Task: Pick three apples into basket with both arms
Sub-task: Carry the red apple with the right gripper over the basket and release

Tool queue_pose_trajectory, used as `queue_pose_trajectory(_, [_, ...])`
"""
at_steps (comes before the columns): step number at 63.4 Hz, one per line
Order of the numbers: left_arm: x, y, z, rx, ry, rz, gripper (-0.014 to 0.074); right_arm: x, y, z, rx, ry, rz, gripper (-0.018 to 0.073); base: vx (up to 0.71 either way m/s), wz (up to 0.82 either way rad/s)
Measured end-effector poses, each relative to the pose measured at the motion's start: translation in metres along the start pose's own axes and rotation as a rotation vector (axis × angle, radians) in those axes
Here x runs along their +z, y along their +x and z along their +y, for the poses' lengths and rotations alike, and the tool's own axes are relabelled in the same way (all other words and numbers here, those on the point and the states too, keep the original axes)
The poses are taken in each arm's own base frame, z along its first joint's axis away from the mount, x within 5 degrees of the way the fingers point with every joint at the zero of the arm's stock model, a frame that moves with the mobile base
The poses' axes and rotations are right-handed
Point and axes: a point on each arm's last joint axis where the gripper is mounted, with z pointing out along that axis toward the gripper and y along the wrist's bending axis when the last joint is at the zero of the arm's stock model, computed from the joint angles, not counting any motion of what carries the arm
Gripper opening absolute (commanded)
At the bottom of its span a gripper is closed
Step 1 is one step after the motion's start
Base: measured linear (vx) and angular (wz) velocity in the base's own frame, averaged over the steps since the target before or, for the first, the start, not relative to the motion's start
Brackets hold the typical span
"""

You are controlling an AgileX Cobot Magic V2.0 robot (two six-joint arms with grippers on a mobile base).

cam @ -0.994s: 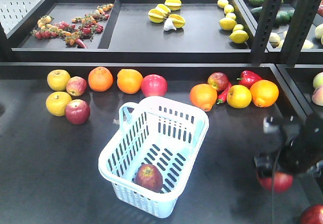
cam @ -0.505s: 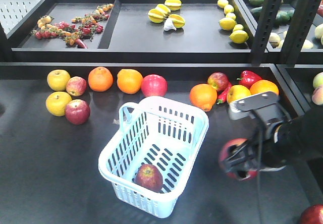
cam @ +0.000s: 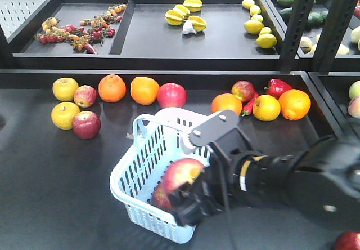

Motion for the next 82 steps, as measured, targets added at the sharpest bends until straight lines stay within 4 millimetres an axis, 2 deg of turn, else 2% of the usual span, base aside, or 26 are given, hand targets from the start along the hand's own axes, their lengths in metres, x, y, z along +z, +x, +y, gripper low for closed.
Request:
queue_pose_trajectory(14, [0.000, 0.000, 0.000, 0.000, 0.000, 0.000, 0.0589, 0.033, -0.001, -0.001, 0.039, 0.000, -0.034, 0.0382, 0.00, 0.00])
queue_pose_trajectory(28, [0.000, 0.000, 0.000, 0.000, 0.000, 0.000, 0.0589, 0.050, -0.002, -0.002, 0.056, 0.001, -0.071, 0.0498, 0.00, 0.00])
queue_pose_trajectory(38, [0.000, 0.000, 0.000, 0.000, 0.000, 0.000, 0.0589, 0.051, -0.005, -0.002, 0.056, 0.000, -0.101, 0.0593, 0.00, 0.00])
queue_pose_trajectory(44, [0.000, 0.000, 0.000, 0.000, 0.000, 0.000, 0.0589, 0.051, -0.005, -0.002, 0.056, 0.000, -0.107, 0.0615, 0.00, 0.00])
queue_pose_trajectory(71, [0.000, 0.000, 0.000, 0.000, 0.000, 0.000, 0.0589, 0.050, -0.005, -0.002, 0.056, 0.000, -0.097, 0.0608, 0.00, 0.00])
queue_pose_trajectory(82, [0.000, 0.000, 0.000, 0.000, 0.000, 0.000, 0.0589, 0.031, 0.002, -0.001, 0.055, -0.003, 0.005, 0.0588, 0.00, 0.00])
